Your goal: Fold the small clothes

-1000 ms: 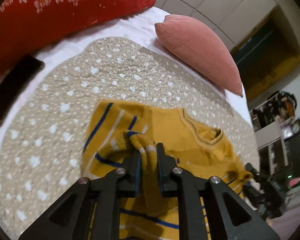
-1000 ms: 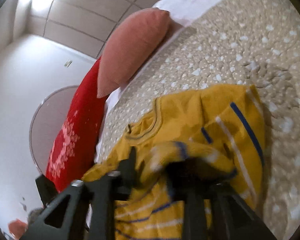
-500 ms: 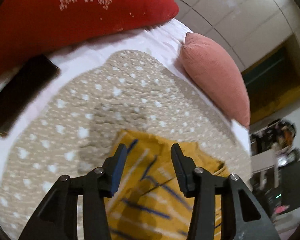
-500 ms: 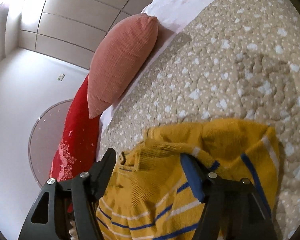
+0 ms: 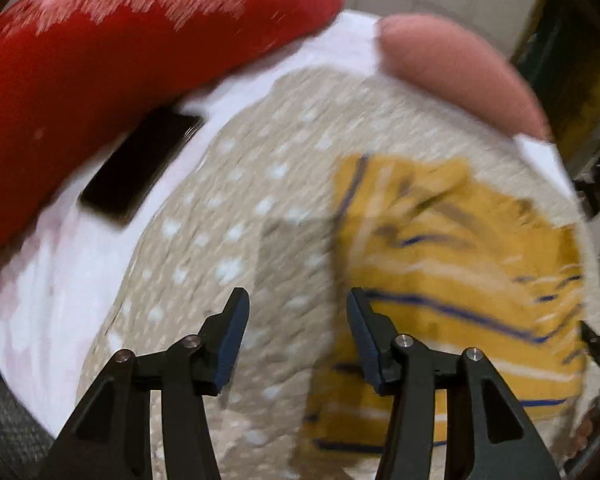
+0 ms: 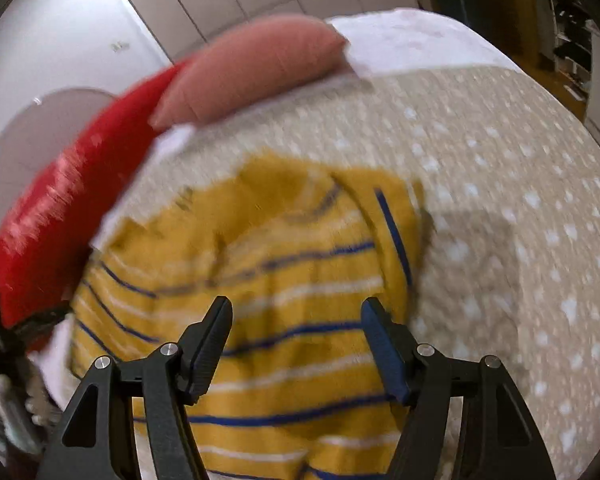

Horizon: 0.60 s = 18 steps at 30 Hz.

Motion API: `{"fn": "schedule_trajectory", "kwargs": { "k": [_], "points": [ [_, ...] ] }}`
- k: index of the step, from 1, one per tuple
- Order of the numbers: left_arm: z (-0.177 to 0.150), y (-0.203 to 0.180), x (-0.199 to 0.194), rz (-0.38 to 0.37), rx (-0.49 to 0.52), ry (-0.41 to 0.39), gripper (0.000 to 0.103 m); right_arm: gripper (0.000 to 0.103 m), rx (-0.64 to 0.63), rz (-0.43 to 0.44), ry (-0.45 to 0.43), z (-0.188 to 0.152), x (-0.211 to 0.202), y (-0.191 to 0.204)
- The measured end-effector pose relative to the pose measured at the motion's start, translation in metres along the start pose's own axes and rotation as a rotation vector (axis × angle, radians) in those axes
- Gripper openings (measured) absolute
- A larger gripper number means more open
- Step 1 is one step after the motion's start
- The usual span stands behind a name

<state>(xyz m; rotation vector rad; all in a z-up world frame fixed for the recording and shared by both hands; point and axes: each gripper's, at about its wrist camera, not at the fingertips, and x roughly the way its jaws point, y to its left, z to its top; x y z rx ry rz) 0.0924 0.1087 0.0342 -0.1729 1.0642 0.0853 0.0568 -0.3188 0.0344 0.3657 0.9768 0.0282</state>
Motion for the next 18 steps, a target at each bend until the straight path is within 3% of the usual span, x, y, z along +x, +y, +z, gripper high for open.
{"fn": "schedule_trajectory", "kwargs": {
  "k": [2,3,5,9,11,12,14,17,18],
  "points": [
    [-0.007,0.008,0.009,0.058,-0.005,0.022,0.049,0.073,0.014,-0.046,0.007,-0.001,0.006,-0.009],
    [-0.009,0.014,0.011,0.075,-0.009,0.025,0.044,0.073,0.032,-0.038,0.018,-0.002,0.006,-0.013],
    [-0.011,0.023,0.008,0.058,-0.026,0.020,0.042,0.073,0.044,-0.048,-0.009,-0.002,-0.008,-0.009],
    [-0.016,0.034,-0.017,-0.064,-0.029,-0.034,0.043,0.073,-0.074,-0.042,-0.083,0.000,-0.043,0.036],
    [-0.021,0.034,-0.026,-0.148,-0.026,-0.055,0.049,0.073,-0.120,0.010,-0.103,0.002,-0.054,0.066],
    [-0.024,0.032,-0.028,-0.209,-0.030,-0.062,0.058,0.073,-0.136,0.040,-0.099,0.002,-0.054,0.079],
    [-0.029,0.027,-0.027,-0.273,-0.026,-0.064,0.066,0.074,-0.167,0.113,-0.054,0.004,-0.044,0.110],
    [-0.037,0.010,-0.013,-0.307,-0.018,-0.036,0.067,0.074,-0.194,0.224,0.062,0.005,-0.009,0.163],
    [-0.042,0.006,-0.008,-0.328,-0.019,-0.011,0.052,0.074,-0.200,0.240,0.091,0.005,0.002,0.178]
  ]
}}
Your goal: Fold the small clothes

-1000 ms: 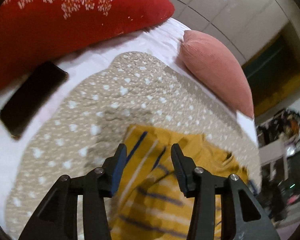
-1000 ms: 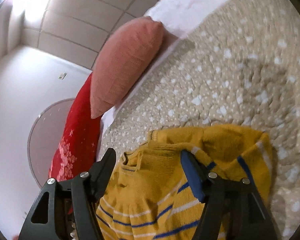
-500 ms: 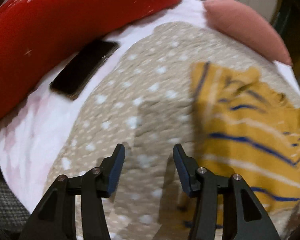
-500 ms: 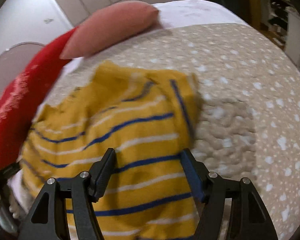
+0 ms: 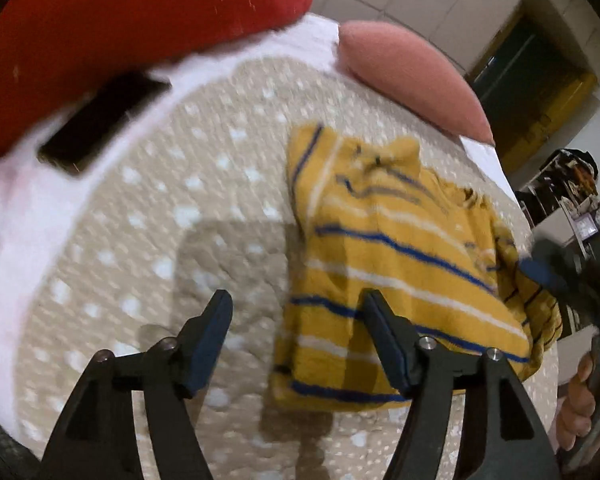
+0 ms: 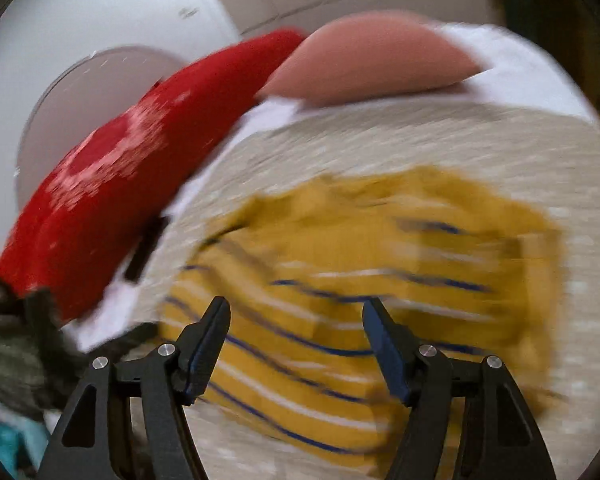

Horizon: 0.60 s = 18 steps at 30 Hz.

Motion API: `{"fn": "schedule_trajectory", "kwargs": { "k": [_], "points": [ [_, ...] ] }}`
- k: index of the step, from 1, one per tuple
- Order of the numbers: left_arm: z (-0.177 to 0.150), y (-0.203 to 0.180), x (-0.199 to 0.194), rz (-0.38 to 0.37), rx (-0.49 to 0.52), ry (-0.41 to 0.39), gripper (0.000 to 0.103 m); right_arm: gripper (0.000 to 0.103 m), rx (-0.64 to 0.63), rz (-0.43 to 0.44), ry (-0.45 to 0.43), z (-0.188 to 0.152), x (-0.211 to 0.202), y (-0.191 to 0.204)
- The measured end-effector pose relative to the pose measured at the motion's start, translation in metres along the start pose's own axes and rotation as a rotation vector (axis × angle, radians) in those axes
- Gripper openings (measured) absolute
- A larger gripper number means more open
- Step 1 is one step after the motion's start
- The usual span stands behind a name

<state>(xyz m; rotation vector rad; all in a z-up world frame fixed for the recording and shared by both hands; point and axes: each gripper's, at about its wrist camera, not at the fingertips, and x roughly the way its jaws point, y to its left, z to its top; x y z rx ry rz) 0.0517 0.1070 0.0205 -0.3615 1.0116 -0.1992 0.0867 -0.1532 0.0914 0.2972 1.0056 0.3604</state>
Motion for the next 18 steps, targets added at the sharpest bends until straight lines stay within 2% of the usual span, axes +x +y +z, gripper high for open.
{"fn": "schedule_trajectory", "kwargs": {
  "k": [1,2,5,6,9,13,16,18],
  "points": [
    [-0.003,-0.001,0.004,-0.016,0.000,0.014,0.023,0.074,-0.006,0.001,0.017,0.002,0.010,0.011],
    [-0.006,-0.001,0.007,-0.020,-0.004,0.030,0.016,0.074,-0.018,-0.012,0.026,0.008,0.021,0.023],
    [-0.011,0.006,0.007,-0.039,-0.040,0.017,0.015,0.074,-0.053,-0.113,-0.033,0.023,0.032,0.051],
    [-0.013,0.008,0.005,-0.050,-0.049,0.015,0.015,0.074,-0.071,-0.108,-0.040,0.026,0.032,0.056],
    [-0.014,0.017,0.004,-0.098,-0.091,0.015,0.015,0.074,-0.119,-0.069,0.037,0.030,0.054,0.073],
    [-0.015,0.021,0.004,-0.124,-0.107,0.006,0.015,0.074,-0.158,-0.115,0.175,0.027,0.096,0.090],
    [-0.019,0.024,-0.001,-0.135,-0.102,0.001,0.015,0.074,-0.155,-0.154,0.200,0.025,0.110,0.091],
    [-0.020,0.029,-0.001,-0.151,-0.105,0.007,0.017,0.074,-0.146,-0.135,0.183,0.024,0.102,0.084]
  ]
}}
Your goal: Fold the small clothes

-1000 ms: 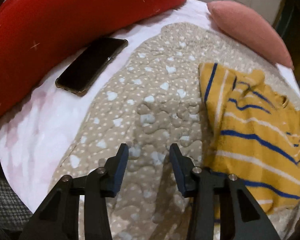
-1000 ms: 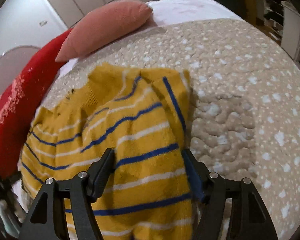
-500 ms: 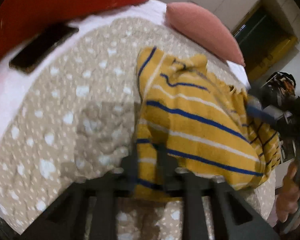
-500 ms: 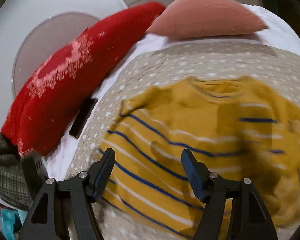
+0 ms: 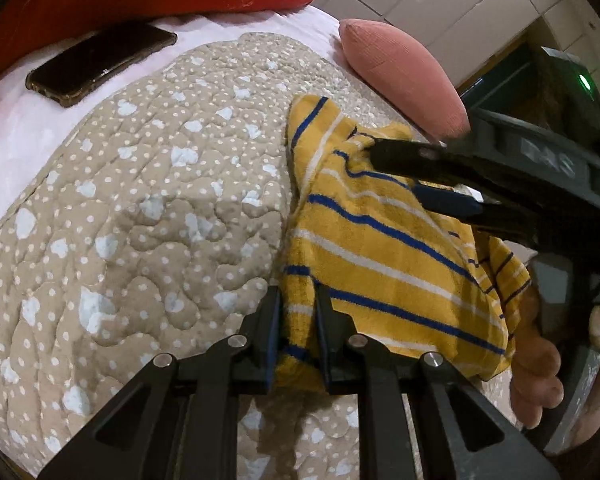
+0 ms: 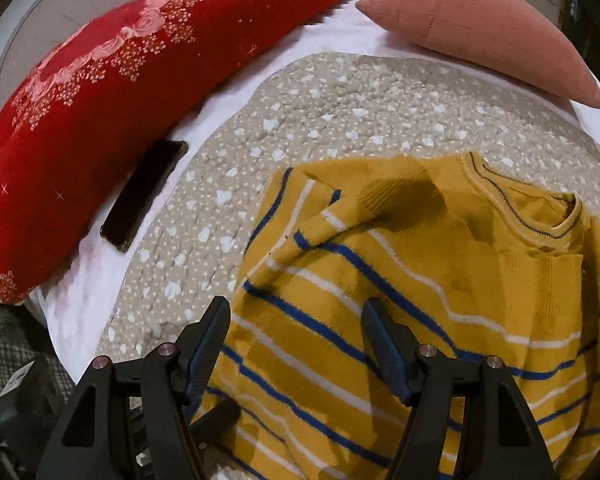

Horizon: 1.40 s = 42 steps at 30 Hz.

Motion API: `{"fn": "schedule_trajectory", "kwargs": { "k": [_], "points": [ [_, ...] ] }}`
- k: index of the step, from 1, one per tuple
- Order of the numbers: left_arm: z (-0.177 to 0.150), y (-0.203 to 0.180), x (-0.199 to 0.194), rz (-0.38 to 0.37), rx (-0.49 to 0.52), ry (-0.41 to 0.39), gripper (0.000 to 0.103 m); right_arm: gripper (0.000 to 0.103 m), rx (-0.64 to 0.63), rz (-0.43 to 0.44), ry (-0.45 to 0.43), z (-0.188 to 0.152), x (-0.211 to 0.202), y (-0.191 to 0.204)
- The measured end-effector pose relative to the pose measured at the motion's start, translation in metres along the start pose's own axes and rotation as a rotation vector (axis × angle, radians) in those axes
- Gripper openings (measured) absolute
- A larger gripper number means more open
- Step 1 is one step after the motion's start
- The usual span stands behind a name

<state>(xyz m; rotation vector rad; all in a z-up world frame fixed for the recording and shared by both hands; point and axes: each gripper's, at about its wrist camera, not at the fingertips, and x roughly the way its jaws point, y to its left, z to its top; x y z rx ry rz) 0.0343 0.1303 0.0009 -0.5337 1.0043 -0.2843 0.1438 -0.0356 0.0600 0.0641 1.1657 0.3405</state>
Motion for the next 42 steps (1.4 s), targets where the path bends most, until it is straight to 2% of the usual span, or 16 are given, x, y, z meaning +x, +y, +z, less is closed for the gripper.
{"fn": "schedule_trajectory", "kwargs": {
  "k": [5,9,11,17,18,19,20,24,26,29,31,35,36,38,39,42],
  "points": [
    [-0.002,0.002,0.001,-0.004,0.032,-0.004,0.017,0.073,0.035,-0.038,-0.108,-0.034,-0.053,-0.046],
    [-0.002,-0.004,0.004,0.024,0.067,-0.015,0.017,0.074,0.091,-0.186,-0.248,-0.080,-0.125,-0.113],
    [-0.002,-0.008,0.008,0.039,0.082,-0.019,0.017,0.074,0.104,-0.257,-0.262,-0.099,-0.145,-0.144],
    [-0.003,-0.018,0.012,0.109,0.109,-0.024,0.018,0.073,0.129,-0.220,-0.204,-0.123,-0.135,-0.187],
    [-0.003,-0.020,0.011,0.122,0.115,-0.024,0.018,0.051,0.129,-0.204,-0.193,-0.122,-0.130,-0.191],
    [-0.004,-0.022,0.012,0.138,0.122,-0.025,0.018,0.010,0.138,-0.174,-0.183,-0.120,-0.126,-0.195],
    [-0.003,-0.024,0.013,0.150,0.126,-0.025,0.018,0.006,0.178,-0.153,-0.188,-0.118,-0.125,-0.209],
    [-0.004,-0.030,0.014,0.197,0.135,-0.028,0.018,0.006,0.305,-0.259,-0.230,-0.112,-0.124,-0.252],
    [-0.004,-0.033,0.015,0.214,0.137,-0.032,0.019,0.006,0.377,-0.302,-0.199,-0.115,-0.113,-0.277],
    [-0.005,-0.037,0.016,0.237,0.146,-0.037,0.019,0.006,0.394,-0.339,-0.150,-0.121,-0.101,-0.288],
    [-0.005,-0.036,0.016,0.239,0.144,-0.034,0.019,0.025,0.418,-0.346,-0.160,-0.125,-0.110,-0.289],
    [-0.002,-0.032,0.015,0.196,0.104,-0.024,0.026,0.030,0.449,-0.379,-0.254,-0.131,-0.150,-0.274],
    [-0.002,-0.030,0.014,0.175,0.085,-0.024,0.029,0.031,0.437,-0.362,-0.280,-0.129,-0.159,-0.265],
    [-0.001,-0.031,0.014,0.176,0.081,-0.025,0.027,0.037,0.410,-0.314,-0.316,-0.122,-0.171,-0.249],
    [-0.002,-0.034,0.012,0.177,0.088,-0.033,0.012,0.043,0.383,-0.268,-0.334,-0.114,-0.174,-0.232],
    [-0.008,-0.034,0.004,0.156,0.079,-0.049,0.008,0.055,0.267,-0.125,-0.327,-0.088,-0.165,-0.173]
  ]
}}
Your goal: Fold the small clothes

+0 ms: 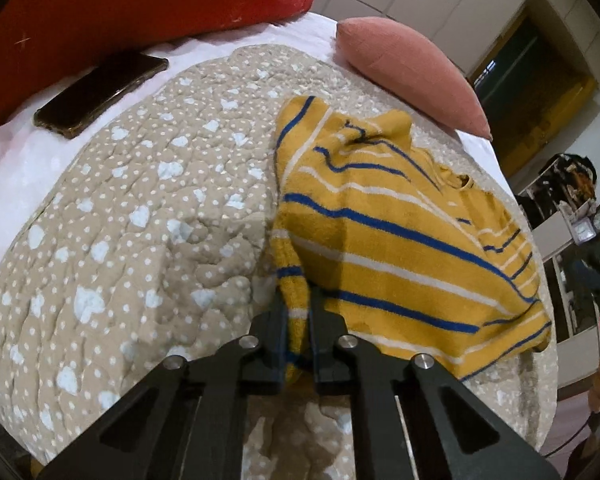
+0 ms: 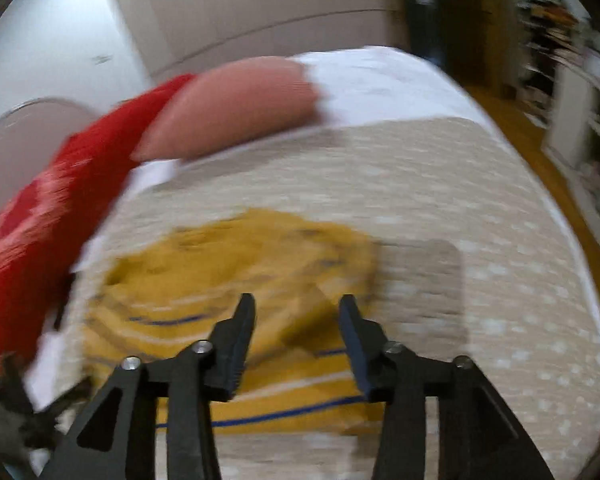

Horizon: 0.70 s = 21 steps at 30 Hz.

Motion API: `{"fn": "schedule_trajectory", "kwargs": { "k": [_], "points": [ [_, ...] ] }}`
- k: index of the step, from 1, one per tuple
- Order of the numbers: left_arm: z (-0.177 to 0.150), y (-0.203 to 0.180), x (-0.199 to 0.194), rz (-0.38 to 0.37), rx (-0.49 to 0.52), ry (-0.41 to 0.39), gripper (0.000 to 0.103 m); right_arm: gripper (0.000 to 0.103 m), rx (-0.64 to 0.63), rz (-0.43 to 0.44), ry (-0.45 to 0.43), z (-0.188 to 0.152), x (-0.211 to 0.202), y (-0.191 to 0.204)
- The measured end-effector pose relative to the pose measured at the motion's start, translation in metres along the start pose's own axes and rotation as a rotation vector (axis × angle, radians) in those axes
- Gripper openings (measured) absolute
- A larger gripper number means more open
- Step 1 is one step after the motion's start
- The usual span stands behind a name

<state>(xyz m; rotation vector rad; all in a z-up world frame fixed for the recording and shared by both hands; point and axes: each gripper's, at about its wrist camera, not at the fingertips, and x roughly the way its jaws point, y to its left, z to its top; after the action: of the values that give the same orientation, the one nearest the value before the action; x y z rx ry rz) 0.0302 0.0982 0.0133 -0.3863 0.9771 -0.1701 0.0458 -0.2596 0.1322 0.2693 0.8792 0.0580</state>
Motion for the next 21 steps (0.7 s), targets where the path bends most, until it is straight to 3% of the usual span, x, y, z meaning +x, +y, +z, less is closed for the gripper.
{"fn": "schedule_trajectory", "kwargs": {
  "k": [4,8,11,15,19,21],
  "points": [
    [-0.005,0.017,-0.017,-0.039,-0.074,0.003,0.009,0.062,-0.117,0.148,0.097,-0.006,0.041,0.085],
    [-0.018,0.039,-0.046,-0.067,-0.131,-0.022,0.014,0.063,-0.213,0.184,0.219,-0.025,0.103,0.170],
    [-0.031,0.052,-0.072,-0.018,-0.129,-0.074,0.022,0.067,-0.280,0.098,0.286,-0.041,0.148,0.216],
    [-0.041,0.068,-0.091,0.007,-0.147,-0.112,0.025,0.096,-0.360,-0.049,0.234,-0.060,0.174,0.254],
    [-0.046,0.078,-0.100,0.019,-0.155,-0.133,0.025,0.098,-0.515,-0.263,0.210,-0.089,0.197,0.277],
    [-0.048,0.080,-0.101,0.022,-0.161,-0.127,0.025,0.092,-0.533,-0.285,0.181,-0.093,0.194,0.276]
  ]
}}
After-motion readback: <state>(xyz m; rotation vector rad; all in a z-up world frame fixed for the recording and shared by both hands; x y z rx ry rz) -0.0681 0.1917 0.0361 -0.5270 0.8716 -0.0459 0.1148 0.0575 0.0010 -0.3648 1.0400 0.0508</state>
